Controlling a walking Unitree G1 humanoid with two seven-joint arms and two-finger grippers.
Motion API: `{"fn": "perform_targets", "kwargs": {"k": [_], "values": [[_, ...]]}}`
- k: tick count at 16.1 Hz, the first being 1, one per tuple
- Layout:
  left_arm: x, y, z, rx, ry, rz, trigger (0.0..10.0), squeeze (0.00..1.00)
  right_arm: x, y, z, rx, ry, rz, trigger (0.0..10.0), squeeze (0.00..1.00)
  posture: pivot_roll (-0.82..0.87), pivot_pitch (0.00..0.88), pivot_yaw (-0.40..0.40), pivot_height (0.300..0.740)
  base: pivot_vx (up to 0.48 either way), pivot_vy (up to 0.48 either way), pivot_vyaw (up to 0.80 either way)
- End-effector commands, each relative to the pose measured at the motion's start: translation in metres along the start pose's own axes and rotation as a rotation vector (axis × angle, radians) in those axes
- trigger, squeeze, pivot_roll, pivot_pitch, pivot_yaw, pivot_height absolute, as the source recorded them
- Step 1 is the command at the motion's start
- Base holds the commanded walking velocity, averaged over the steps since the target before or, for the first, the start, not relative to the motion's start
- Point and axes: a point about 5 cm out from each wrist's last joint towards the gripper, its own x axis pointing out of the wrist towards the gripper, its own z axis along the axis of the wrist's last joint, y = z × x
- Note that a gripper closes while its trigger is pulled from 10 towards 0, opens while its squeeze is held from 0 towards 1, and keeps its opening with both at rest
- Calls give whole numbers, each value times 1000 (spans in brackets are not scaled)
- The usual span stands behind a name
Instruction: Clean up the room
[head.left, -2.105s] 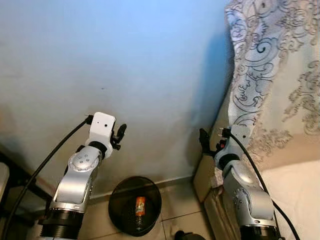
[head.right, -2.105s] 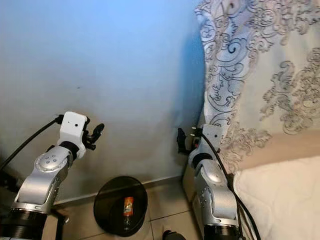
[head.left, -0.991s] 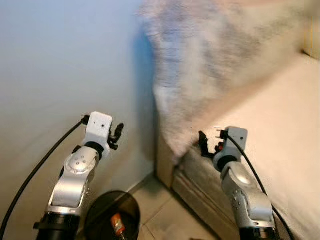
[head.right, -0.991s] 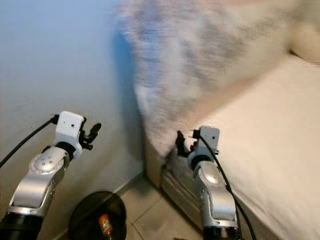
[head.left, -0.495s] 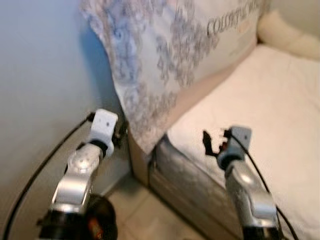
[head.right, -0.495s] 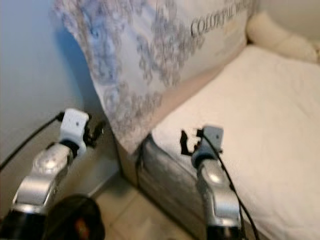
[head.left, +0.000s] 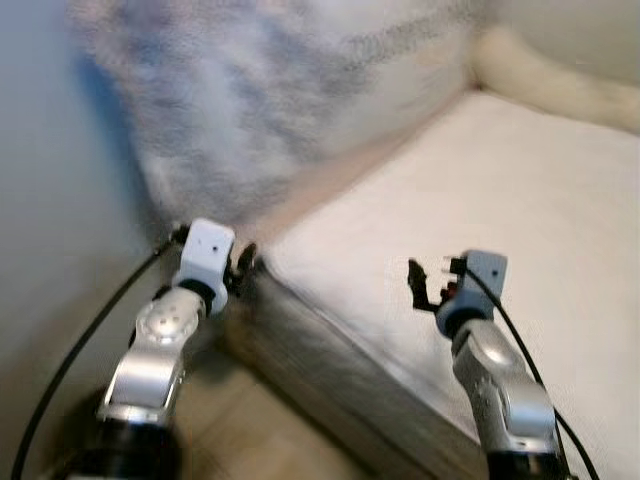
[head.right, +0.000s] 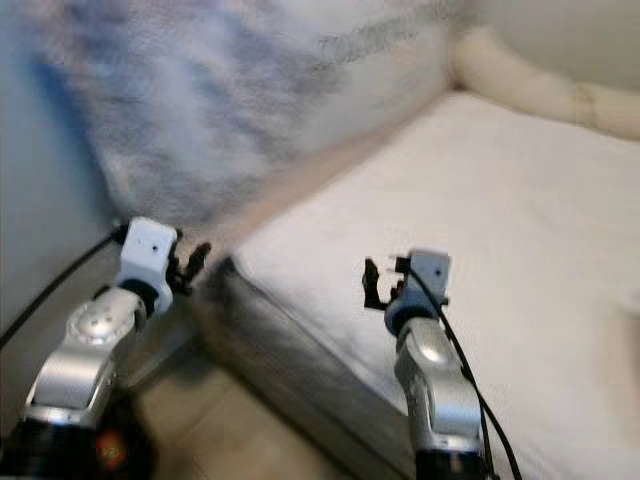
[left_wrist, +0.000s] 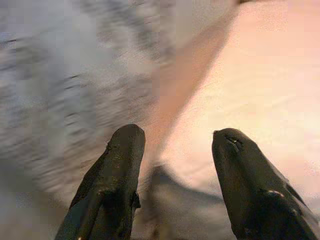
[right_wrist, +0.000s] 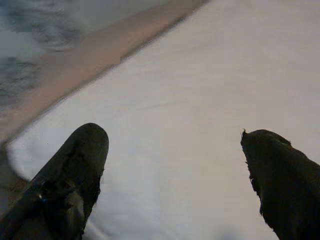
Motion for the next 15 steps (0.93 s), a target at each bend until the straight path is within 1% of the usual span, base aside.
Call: {"fn": "perform_targets", "kwargs": {"k": [1, 15], "values": [[0, 1, 1, 8, -3, 2, 10000, 0, -1, 2, 2, 4, -8, 9, 10000, 0, -16, 0, -2, 740, 0, -480, -781], [-1, -2, -1, 31, -2, -8, 10000, 0, -2, 3, -1, 4, -2, 19, 10000, 0, -13, 0, -7, 740, 0, -473, -775]]}}
